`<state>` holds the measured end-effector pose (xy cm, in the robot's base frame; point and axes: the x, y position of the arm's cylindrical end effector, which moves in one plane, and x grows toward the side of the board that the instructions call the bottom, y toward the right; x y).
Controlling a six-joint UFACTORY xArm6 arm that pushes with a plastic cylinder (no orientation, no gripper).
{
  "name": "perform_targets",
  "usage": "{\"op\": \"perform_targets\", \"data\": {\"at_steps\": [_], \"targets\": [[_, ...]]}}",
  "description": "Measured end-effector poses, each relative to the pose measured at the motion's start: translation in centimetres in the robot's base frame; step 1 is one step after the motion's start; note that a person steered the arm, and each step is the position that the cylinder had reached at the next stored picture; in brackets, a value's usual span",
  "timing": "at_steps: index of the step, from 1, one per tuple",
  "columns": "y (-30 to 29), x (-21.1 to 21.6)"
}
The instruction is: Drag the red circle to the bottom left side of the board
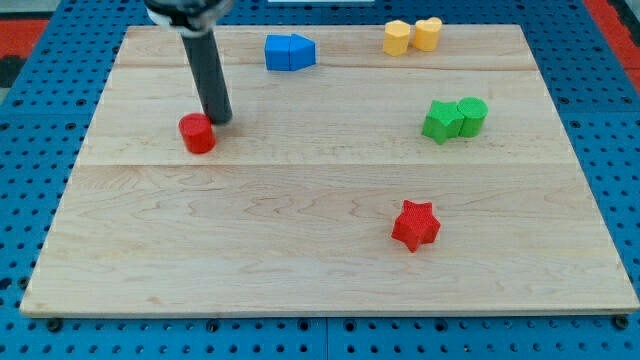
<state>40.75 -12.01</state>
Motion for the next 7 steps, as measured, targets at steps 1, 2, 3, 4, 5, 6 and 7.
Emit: {"op": "perform_targets", "data": {"at_steps": [1, 2, 3, 4, 5, 6, 7], "targets": [[-6.4, 7.1], [-1.0, 4.4], [-2.8, 0.0], [-7.4, 0.6], [-8.1, 6.3], [-10.6, 4.3], [-16.4, 4.7]]}}
